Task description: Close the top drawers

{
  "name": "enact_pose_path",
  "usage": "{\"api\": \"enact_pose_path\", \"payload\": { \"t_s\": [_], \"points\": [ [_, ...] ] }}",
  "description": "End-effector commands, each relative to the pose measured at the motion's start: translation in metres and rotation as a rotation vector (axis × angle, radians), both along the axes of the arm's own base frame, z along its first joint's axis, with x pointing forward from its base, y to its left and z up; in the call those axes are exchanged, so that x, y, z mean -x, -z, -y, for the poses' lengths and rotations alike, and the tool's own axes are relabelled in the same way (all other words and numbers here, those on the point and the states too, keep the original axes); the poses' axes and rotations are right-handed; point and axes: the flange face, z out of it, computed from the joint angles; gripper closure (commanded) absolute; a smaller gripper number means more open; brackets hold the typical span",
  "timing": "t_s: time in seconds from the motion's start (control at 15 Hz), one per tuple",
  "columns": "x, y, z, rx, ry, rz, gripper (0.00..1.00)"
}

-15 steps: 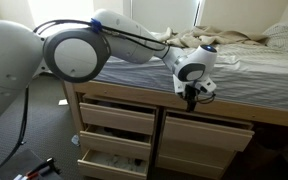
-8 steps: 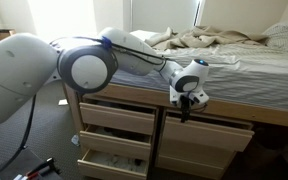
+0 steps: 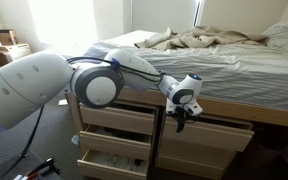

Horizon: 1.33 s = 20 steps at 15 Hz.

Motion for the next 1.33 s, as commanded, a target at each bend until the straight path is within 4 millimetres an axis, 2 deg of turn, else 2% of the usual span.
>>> {"api": "enact_pose_path", "payload": {
  "t_s": [0.0,0.13,0.27,0.47,0.53,0.6,0.73,0.93,1.2,1.27],
  "points": [
    [-0.019,0.005,-0.017,0.076,-0.03,0.176,0.0],
    [-0.031,0.022,-0.039,0.139,-0.06,0.248,0.0],
    [-0.035,0.043,-0.062,0.142,-0.078,0.257,0.0],
    [-0.032,0.073,-0.085,0.013,-0.139,0.091,0.0],
    [-0.034,0.067,-0.085,0.069,-0.105,0.153,0.0],
    [-0.034,0.072,-0.089,0.06,-0.109,0.14,0.0],
    [-0.035,0.072,-0.089,0.064,-0.109,0.145,0.0],
    [-0.04,0.063,-0.07,0.017,-0.18,0.218,0.0],
    [-0.048,0.074,-0.058,-0.012,-0.102,0.184,0.0],
    [-0.052,0.079,-0.059,0.025,-0.059,0.197,0.0]
  ]
}}
